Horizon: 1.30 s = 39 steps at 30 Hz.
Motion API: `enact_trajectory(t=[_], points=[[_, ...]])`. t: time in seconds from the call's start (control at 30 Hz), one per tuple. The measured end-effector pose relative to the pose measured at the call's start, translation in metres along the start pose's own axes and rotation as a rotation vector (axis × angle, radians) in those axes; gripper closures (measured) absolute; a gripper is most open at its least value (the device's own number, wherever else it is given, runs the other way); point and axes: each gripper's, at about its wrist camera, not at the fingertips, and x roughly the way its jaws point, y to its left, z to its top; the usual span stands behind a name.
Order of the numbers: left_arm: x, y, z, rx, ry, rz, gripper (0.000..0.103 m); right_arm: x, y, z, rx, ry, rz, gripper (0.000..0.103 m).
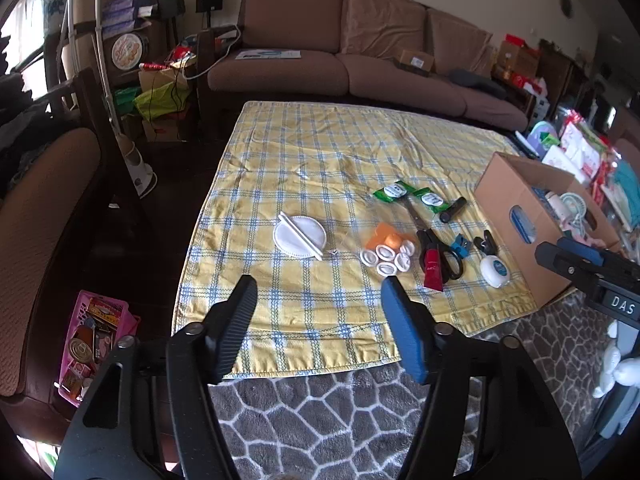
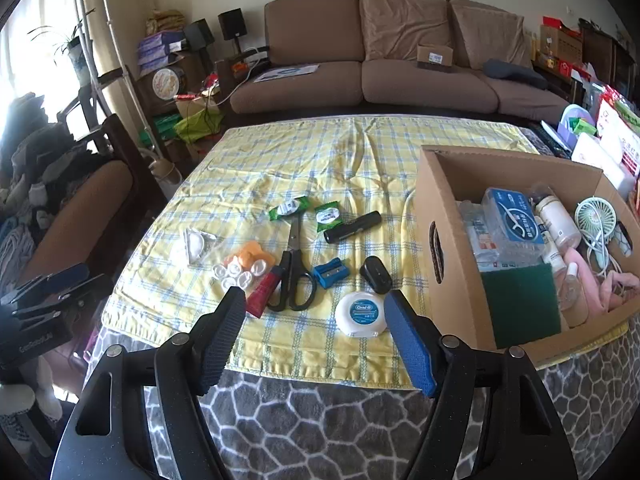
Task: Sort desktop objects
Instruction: 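Reach the right gripper toward the black-handled scissors on the table, then close the right gripper on the scissors handle and lift them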
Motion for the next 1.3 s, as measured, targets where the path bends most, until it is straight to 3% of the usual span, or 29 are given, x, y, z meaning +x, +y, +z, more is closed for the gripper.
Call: enact_trajectory(t=[0.03, 0.1, 0.13, 0.17, 0.47, 0.6, 0.77, 0.87, 1.13, 1.3], points=[[0.006, -0.001, -0.001, 0.006, 0.016, -0.025, 0.044, 0.005, 0.001, -0.001, -0.012, 0.012, 0.003, 0.030], [0.017, -0.007, -0.003, 0.018, 0.042, -0.087, 0.022, 0.016, 0.005, -0.003, -0.039, 0.019, -0.006, 0.030], [0.020, -0.010, -0.004, 0.024, 0.038, -0.100, 0.004, 0.020, 0.006, -0.004, -0.047, 0.020, -0.004, 0.030], [0.022, -0.013, -0.005, 0.030, 0.028, -0.105, 0.000, 0.025, 0.006, -0.004, -0.049, 0.027, 0.005, 0.029], [0.050, -0.023, -0.006, 0.084, 0.053, -0.101, 0.009, 0.081, 0.028, -0.002, -0.073, 0.110, 0.066, 0.030], [0.058, -0.005, -0.004, -0.029, 0.083, -0.124, 0.009, 0.103, 0.034, 0.002, -0.056, 0.144, 0.062, 0.035], [0.061, 0.007, -0.002, -0.070, 0.101, -0.136, 0.009, 0.132, 0.039, 0.001, -0.072, 0.201, 0.007, 0.054], [0.059, 0.005, -0.002, -0.057, 0.097, -0.136, 0.009, 0.133, 0.036, 0.003, -0.076, 0.187, -0.004, 0.064], [0.062, -0.005, -0.005, -0.025, 0.104, -0.129, 0.009, 0.111, 0.020, 0.006, -0.044, 0.151, 0.015, 0.066], [0.065, -0.007, -0.007, -0.022, 0.116, -0.132, 0.009, 0.101, 0.011, 0.000, -0.051, 0.177, 0.025, 0.066]])
